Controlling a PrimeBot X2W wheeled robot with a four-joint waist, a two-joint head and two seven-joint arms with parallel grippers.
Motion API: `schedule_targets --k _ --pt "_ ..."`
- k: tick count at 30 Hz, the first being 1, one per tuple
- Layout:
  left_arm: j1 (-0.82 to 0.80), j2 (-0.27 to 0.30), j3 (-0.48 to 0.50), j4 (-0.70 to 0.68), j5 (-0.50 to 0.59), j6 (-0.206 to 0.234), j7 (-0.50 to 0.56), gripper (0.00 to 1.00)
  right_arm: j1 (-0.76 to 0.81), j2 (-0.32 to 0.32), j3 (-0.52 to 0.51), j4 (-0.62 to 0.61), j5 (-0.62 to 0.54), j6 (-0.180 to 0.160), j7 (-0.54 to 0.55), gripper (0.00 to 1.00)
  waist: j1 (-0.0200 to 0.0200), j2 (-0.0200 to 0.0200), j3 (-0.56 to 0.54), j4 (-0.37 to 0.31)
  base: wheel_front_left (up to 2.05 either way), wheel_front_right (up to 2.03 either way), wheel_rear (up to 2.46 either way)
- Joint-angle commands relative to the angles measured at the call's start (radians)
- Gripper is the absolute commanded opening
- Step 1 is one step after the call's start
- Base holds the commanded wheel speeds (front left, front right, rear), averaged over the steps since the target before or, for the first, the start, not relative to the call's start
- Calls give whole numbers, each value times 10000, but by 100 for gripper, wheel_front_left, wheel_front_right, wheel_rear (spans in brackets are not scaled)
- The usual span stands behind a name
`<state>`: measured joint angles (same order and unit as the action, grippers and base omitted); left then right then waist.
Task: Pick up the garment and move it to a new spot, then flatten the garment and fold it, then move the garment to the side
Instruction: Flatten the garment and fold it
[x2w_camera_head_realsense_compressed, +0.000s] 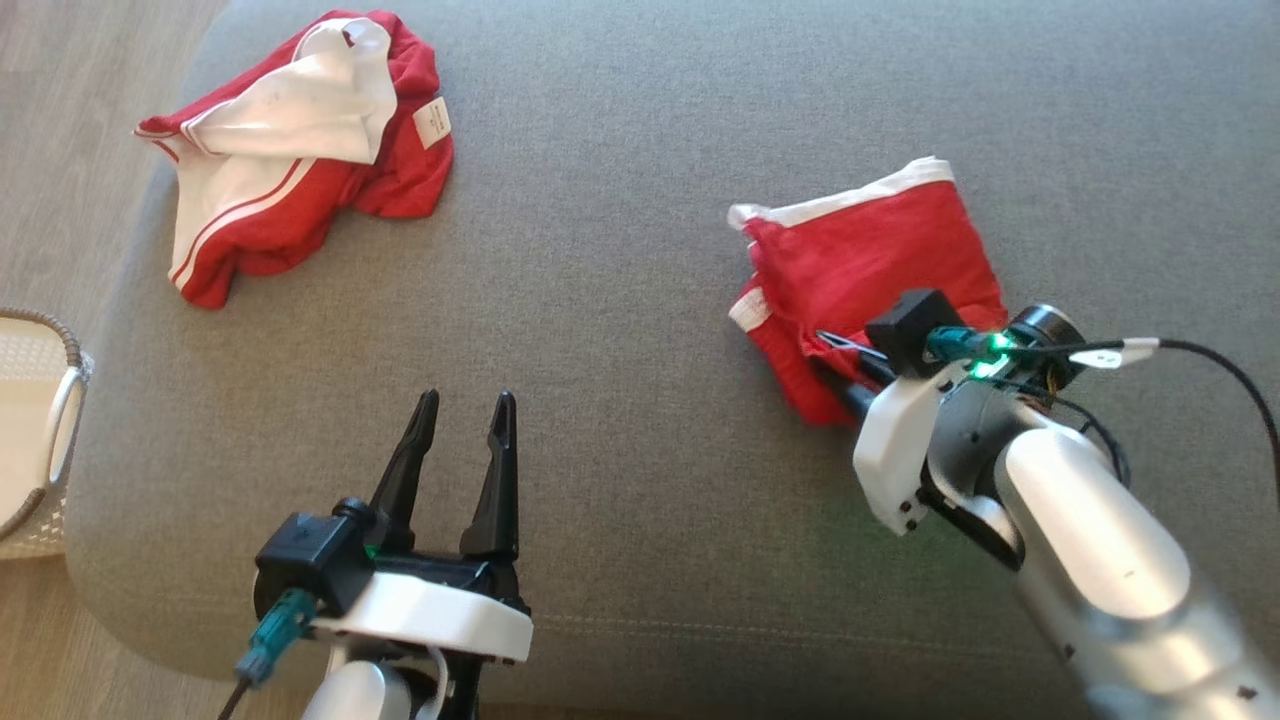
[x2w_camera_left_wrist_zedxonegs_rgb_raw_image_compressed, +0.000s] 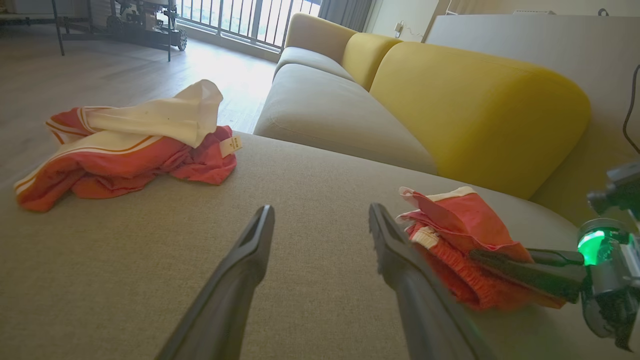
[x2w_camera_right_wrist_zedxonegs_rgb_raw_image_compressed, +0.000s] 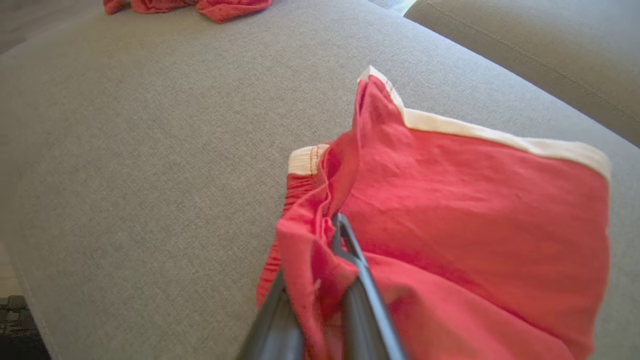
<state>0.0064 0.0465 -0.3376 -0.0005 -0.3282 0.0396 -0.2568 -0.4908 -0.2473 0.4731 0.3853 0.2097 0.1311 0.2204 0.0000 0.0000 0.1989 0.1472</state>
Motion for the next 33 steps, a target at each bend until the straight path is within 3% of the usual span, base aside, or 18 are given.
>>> schedule_targets --k 1,14,19,26,33 --pt "-274 37 358 -367 -42 46 -49 100 123 203 -73 -445 -47 -4 -35 100 0 0 -54 -19 0 0 0" --pt "113 37 495 -316 262 70 -49 100 2293 1201 -799 -1886 370 -4 -559 100 0 0 -844 -219 0 0 0" --pt "421 37 553 -350 566 210 -49 100 3347 1621 -1735 -2169 202 -4 -1369 100 0 0 -1375 -369 0 0 0" --pt "984 37 606 -480 825 396 -49 100 4142 1926 -3203 -1899 -495 -4 -2526 100 0 0 -1965 -676 0 0 0" --pt "1257 37 554 -563 933 429 -49 100 4257 1965 -3772 -1466 -624 -4 -2908 100 0 0 -2217 -721 0 0 0"
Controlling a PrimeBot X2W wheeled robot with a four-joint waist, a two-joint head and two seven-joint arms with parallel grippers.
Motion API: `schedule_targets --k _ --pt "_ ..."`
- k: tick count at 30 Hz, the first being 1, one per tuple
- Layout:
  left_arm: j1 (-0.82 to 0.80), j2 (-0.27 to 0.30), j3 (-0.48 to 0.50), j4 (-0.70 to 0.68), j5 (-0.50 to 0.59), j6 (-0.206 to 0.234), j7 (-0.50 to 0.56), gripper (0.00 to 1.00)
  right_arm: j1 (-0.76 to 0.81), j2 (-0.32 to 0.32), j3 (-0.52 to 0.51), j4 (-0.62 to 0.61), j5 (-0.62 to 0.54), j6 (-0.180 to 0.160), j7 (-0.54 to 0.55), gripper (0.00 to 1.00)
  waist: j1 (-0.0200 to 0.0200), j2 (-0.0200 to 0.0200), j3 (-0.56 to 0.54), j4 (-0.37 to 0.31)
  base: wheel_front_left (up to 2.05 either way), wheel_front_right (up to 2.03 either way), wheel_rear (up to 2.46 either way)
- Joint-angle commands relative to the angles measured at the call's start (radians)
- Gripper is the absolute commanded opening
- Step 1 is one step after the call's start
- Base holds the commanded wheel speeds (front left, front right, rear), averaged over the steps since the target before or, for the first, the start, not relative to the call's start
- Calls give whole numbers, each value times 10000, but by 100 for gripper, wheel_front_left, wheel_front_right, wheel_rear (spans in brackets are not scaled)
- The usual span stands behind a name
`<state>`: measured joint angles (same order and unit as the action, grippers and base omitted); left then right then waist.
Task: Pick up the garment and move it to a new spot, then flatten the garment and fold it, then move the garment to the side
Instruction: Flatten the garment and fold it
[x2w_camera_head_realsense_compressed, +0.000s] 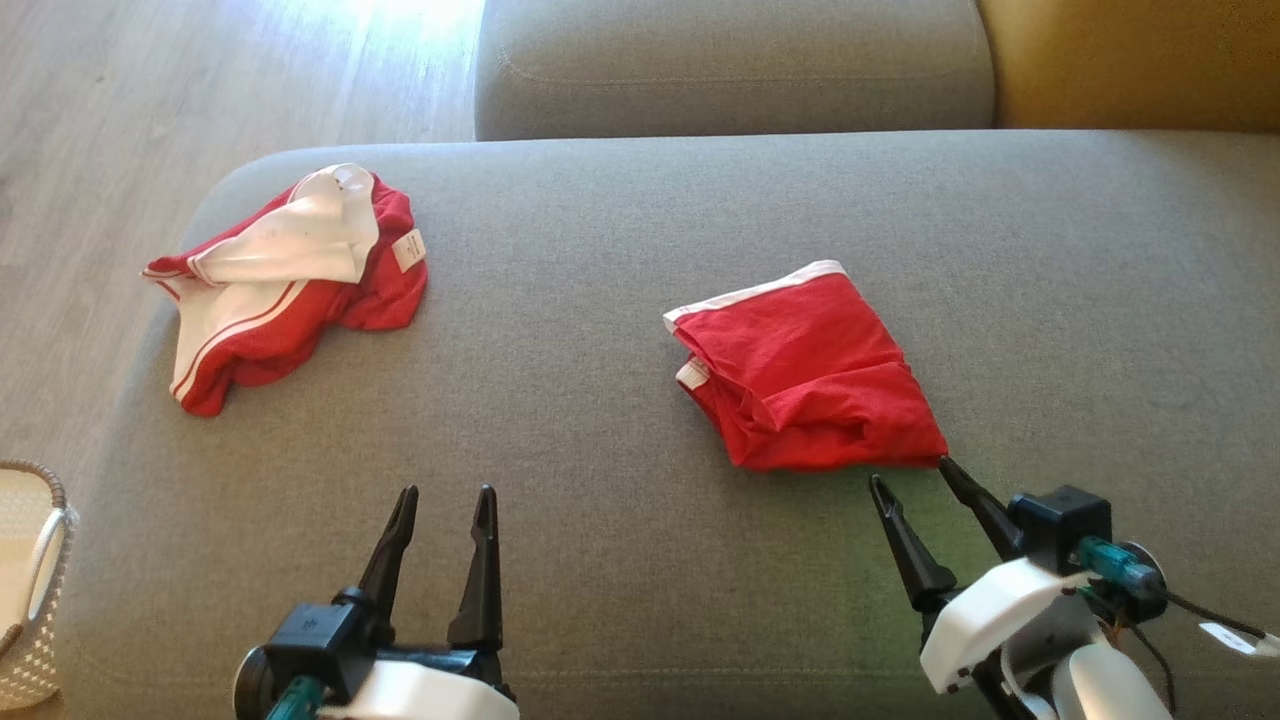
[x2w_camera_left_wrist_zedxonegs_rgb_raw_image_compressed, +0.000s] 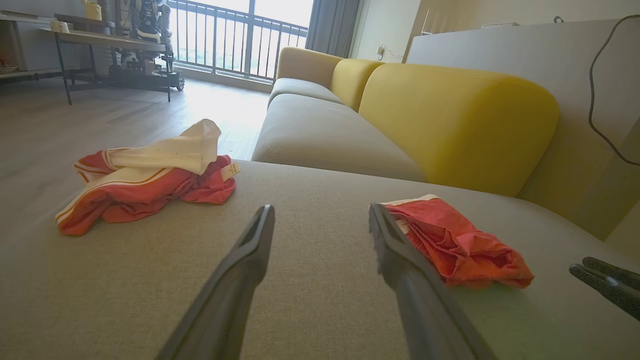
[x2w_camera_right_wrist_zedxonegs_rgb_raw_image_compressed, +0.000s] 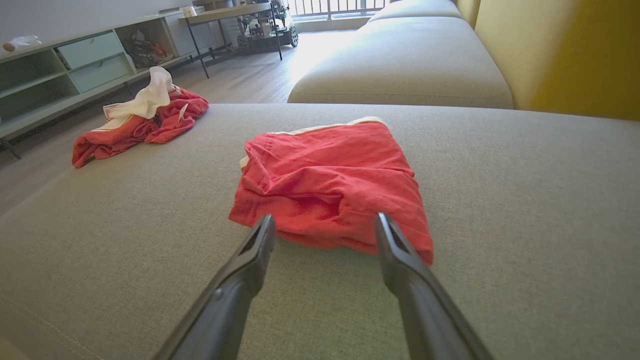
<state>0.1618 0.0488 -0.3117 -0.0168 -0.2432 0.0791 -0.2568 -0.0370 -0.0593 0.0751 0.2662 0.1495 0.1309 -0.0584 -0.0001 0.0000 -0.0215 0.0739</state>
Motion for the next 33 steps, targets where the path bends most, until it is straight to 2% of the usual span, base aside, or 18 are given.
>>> schedule_targets --k 1,2,3,7,10,14,19,25,33 --pt "-287 14 280 -414 89 38 -49 100 -311 87 204 -218 -25 -2 -135 100 1 0 -25 24 0 0 0" --pt "-281 14 261 -425 93 40 -49 100 -361 88 222 -147 -54 -2 -129 74 1 0 -30 43 0 0 0" --pt "-280 14 240 -438 96 43 -49 100 -445 88 263 -69 -115 -2 -116 0 1 0 -19 63 0 0 0" --pt "-337 14 123 -470 117 21 -49 100 -1169 77 233 387 -521 -2 -149 0 1 0 81 237 0 0 0" --pt "-411 14 29 -462 134 -22 -49 100 -2042 -172 195 1061 -914 -2 -214 0 1 0 229 435 0 0 0" --pt "-549 14 -130 -456 110 -32 -49 100 -3264 -656 326 2372 -1493 -2 -161 0 1 0 457 748 0 0 0" --pt "-679 14 -276 -386 -37 33 -49 100 -4391 -825 402 4112 -2082 -2 -71 0 1 0 691 1071 0 0 0" --pt "-832 14 -376 -352 -143 94 -49 100 -4820 -377 591 5703 -2493 -2 -341 0 1 0 843 1285 0 0 0" --pt "-885 14 -358 -354 -109 123 -49 100 -4870 54 1403 6570 -2284 -2 -1281 0 1 0 885 1193 0 0 0"
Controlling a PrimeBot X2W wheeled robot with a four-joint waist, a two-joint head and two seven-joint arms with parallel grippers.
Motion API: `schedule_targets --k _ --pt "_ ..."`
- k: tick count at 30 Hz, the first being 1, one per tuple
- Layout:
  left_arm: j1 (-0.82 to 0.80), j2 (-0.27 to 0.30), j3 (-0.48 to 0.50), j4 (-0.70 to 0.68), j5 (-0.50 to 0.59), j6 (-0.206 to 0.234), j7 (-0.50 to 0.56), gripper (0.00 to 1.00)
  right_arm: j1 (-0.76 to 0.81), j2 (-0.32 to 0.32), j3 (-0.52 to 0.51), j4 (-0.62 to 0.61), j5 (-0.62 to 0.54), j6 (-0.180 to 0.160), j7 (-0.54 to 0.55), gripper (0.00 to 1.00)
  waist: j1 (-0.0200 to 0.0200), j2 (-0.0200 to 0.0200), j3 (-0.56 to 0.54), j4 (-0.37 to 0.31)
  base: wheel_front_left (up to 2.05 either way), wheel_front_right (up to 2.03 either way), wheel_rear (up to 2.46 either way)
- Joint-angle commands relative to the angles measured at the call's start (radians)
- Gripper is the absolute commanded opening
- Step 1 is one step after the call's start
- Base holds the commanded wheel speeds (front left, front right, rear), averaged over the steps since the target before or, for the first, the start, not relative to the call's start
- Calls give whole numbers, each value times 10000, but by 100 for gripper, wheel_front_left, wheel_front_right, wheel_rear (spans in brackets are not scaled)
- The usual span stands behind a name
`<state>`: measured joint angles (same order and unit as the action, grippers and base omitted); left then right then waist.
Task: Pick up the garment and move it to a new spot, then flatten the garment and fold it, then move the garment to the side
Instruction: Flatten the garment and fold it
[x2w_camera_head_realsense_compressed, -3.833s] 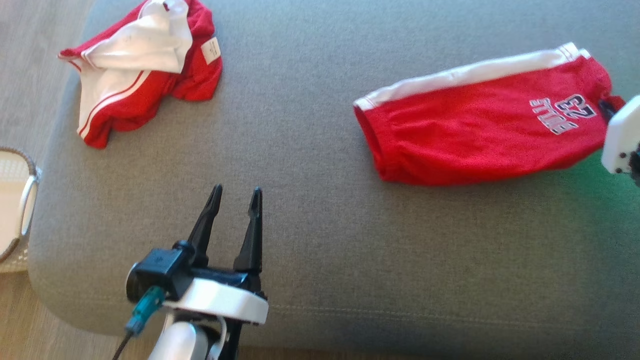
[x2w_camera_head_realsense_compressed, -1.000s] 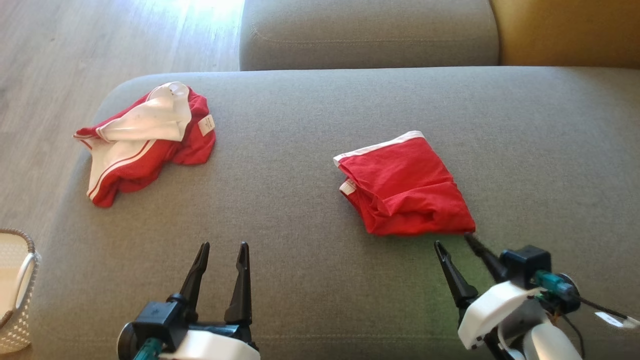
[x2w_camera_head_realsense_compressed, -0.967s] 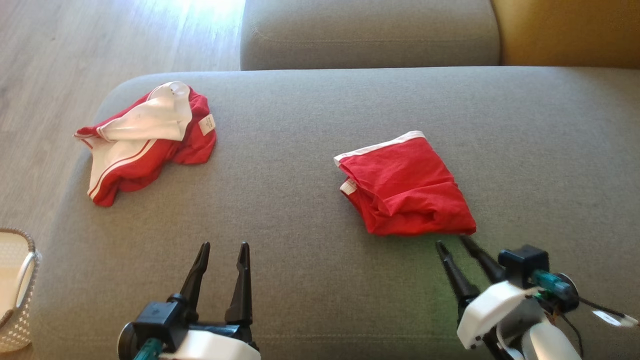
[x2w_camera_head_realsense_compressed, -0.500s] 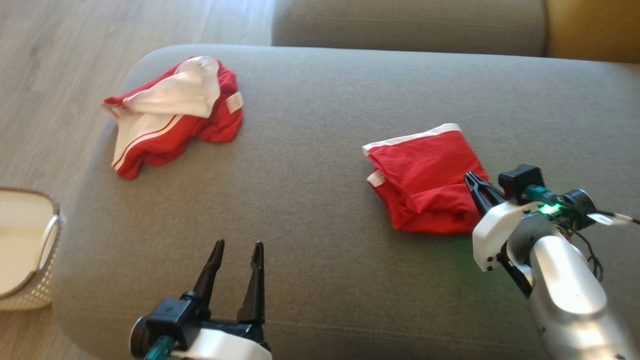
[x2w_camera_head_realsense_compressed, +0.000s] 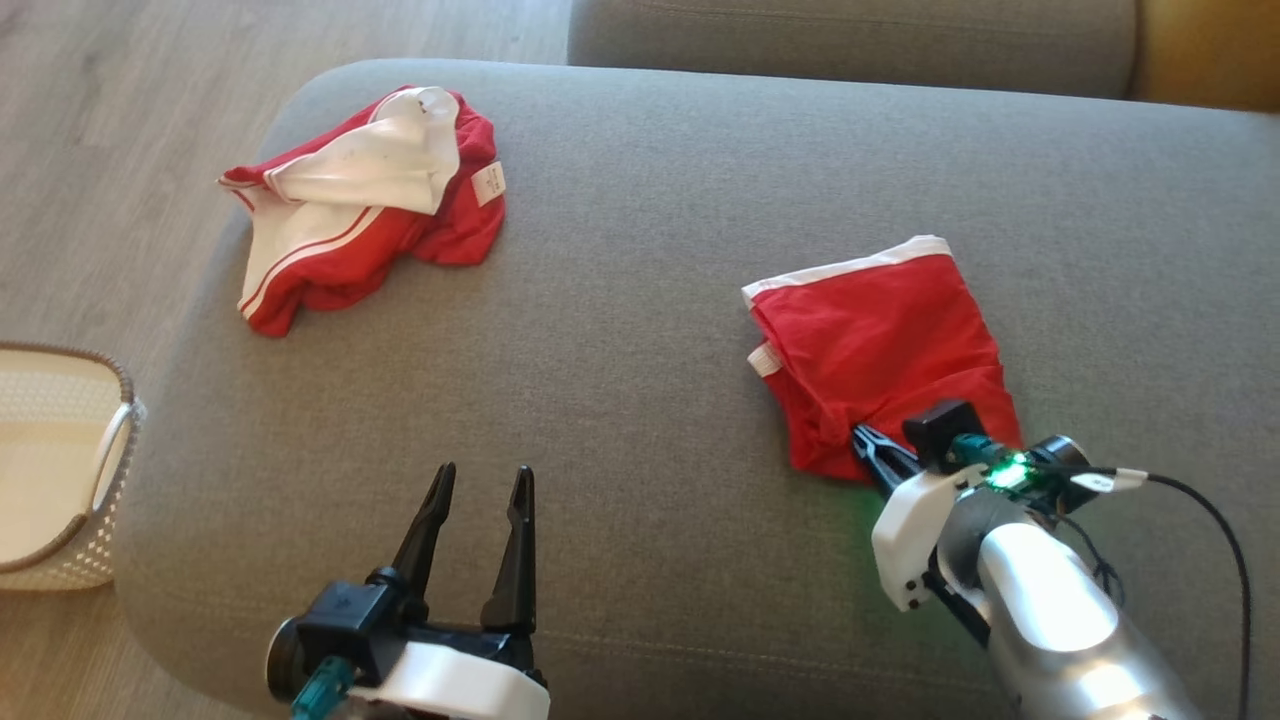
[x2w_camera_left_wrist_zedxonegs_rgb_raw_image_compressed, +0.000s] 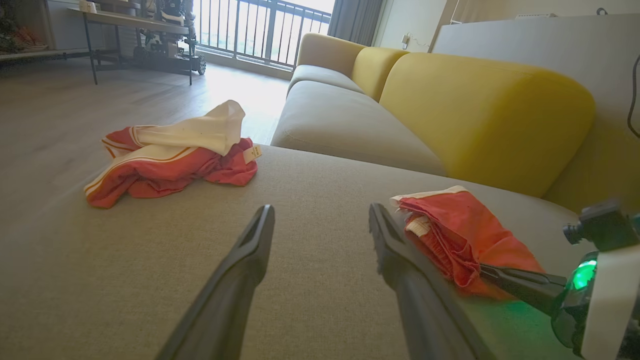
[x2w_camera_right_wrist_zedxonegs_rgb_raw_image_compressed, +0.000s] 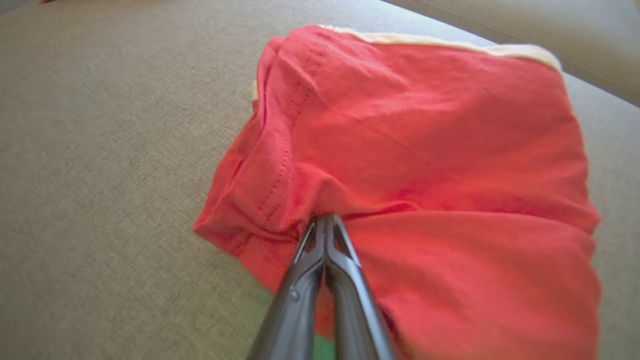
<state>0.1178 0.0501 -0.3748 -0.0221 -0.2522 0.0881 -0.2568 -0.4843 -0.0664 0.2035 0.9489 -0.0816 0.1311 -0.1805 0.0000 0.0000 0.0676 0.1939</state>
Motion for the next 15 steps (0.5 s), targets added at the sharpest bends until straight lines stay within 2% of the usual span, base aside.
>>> schedule_targets --k 1,11,15 --pt "-447 1 270 -290 0 26 -49 100 -389 142 259 -182 109 -4 -149 0 0 0 -16 -39 0 0 0" --pt "-511 1 181 -166 103 -74 -49 100 -364 160 2188 -466 2096 -4 -689 0 0 0 -212 -135 0 0 0" --pt "-469 1 180 -86 95 -108 -49 100 -151 160 3293 -514 2936 -4 -681 0 0 0 -378 -60 0 0 0"
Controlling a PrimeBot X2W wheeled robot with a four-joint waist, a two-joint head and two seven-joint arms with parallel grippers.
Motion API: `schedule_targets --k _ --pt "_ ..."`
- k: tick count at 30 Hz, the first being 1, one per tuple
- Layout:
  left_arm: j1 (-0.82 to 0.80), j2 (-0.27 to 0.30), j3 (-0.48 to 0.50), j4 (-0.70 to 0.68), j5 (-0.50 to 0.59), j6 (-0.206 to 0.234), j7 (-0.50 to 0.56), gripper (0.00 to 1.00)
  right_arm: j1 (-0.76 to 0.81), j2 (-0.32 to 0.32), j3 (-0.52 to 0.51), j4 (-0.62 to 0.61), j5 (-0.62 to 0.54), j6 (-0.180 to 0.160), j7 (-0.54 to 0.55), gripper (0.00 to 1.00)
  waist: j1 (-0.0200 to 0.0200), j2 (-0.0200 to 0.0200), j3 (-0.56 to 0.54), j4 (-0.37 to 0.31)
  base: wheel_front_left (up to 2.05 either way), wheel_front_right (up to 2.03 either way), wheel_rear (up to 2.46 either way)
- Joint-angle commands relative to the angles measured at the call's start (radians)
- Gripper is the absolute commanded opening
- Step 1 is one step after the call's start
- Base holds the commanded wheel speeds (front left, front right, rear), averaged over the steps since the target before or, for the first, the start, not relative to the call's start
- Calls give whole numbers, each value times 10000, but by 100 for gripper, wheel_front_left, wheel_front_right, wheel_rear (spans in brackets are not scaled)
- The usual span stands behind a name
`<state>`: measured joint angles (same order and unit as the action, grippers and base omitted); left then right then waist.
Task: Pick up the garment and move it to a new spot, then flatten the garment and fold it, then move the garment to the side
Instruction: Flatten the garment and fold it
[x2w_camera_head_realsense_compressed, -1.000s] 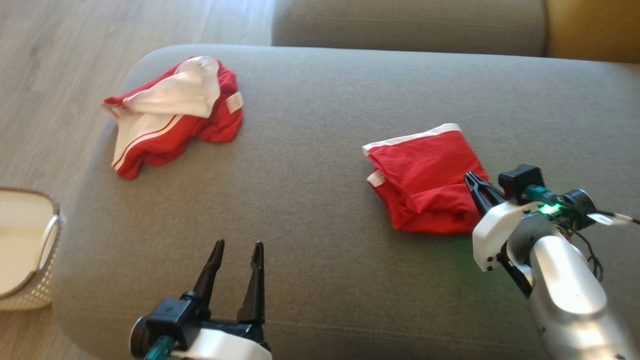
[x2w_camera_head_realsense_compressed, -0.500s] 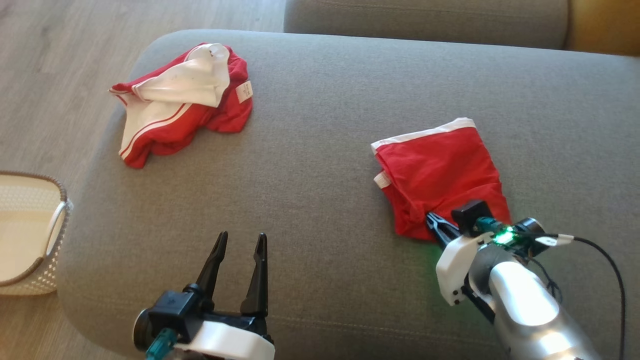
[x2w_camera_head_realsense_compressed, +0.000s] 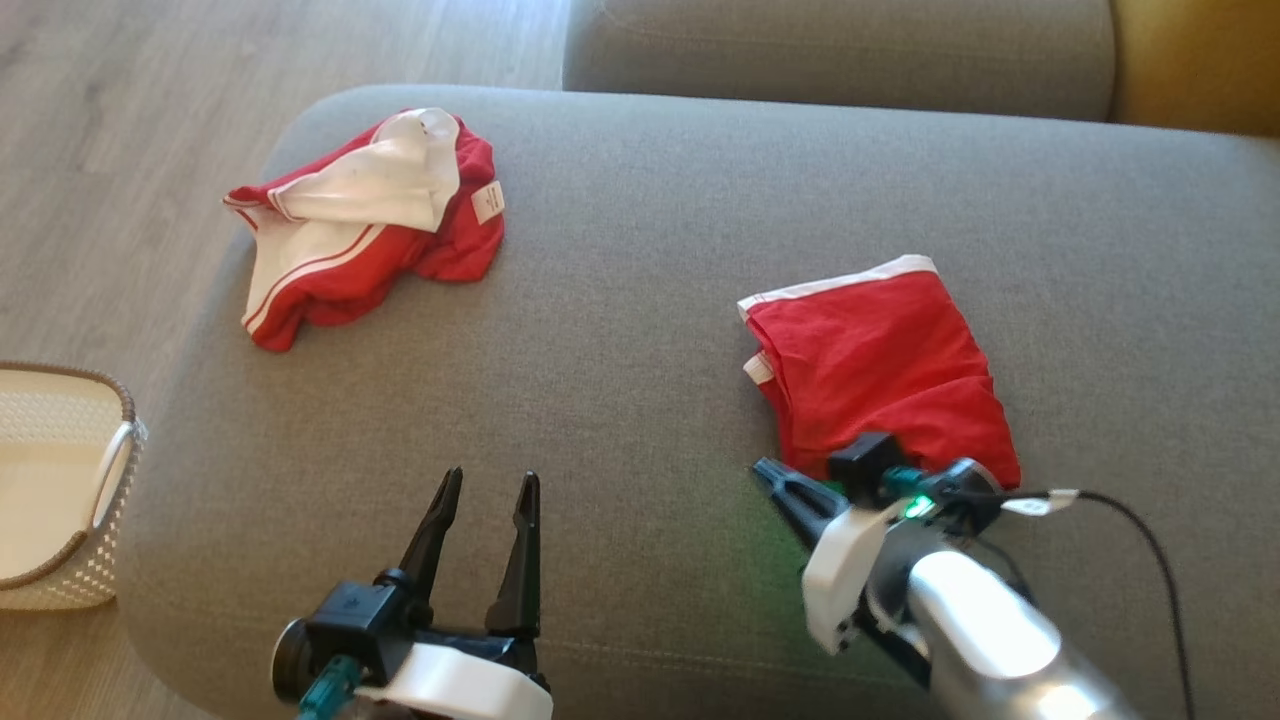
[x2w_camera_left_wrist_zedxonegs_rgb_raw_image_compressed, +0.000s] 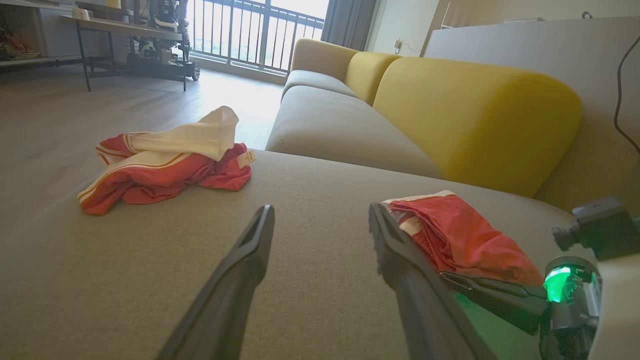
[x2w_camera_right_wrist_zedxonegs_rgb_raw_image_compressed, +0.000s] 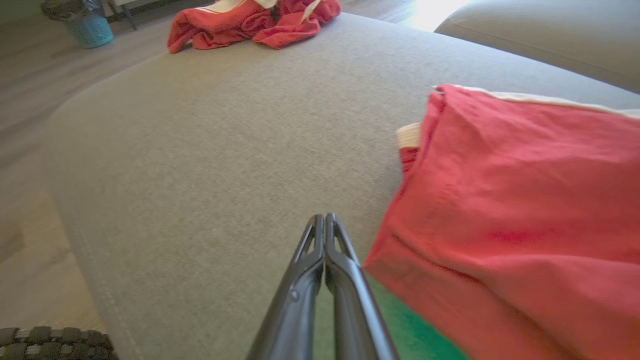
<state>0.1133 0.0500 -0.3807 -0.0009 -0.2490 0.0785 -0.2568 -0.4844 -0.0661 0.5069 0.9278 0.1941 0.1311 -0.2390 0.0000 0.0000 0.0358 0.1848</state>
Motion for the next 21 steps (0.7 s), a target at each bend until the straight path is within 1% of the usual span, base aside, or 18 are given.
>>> schedule_targets --k 1,4,5,6,7,9,12,16,18,21 --pt "-400 3 246 -285 60 -15 -49 100 -66 157 543 -351 433 -4 -72 0 0 0 -111 46 0 0 0" --pt "-297 3 302 -277 74 10 -49 100 129 157 1041 -531 1157 -4 -78 0 0 0 -255 39 0 0 0" --pt "-191 3 383 -286 91 49 -49 100 216 157 1016 -653 1376 -4 -144 15 0 0 -374 -21 0 0 0" --pt "-133 3 437 -305 99 77 -49 100 260 157 885 -742 1410 -4 -174 43 0 0 -417 -69 0 0 0" --pt "-74 3 494 -326 106 108 -49 100 316 157 724 -862 1390 -4 -198 100 0 0 -467 -122 0 0 0" --pt "31 3 622 -363 127 157 -49 100 476 157 222 -1345 1231 -4 -217 100 0 0 -555 -240 0 0 0" --pt "128 3 842 -453 126 246 -49 100 1010 157 -1118 -2500 476 -4 -223 100 0 0 -642 -420 0 0 0" --pt "201 3 1201 -552 -70 458 -49 100 2297 158 -2941 -4577 -342 -4 -225 100 0 0 -750 -633 0 0 0" --pt "248 3 1351 -596 -84 534 -49 100 2943 158 -3546 -5552 -532 -4 -225 100 0 0 -789 -761 0 0 0" --pt "321 3 1582 -732 -9 609 -49 100 3698 158 -4058 -6778 -752 -4 -226 100 0 0 -824 -992 0 0 0"
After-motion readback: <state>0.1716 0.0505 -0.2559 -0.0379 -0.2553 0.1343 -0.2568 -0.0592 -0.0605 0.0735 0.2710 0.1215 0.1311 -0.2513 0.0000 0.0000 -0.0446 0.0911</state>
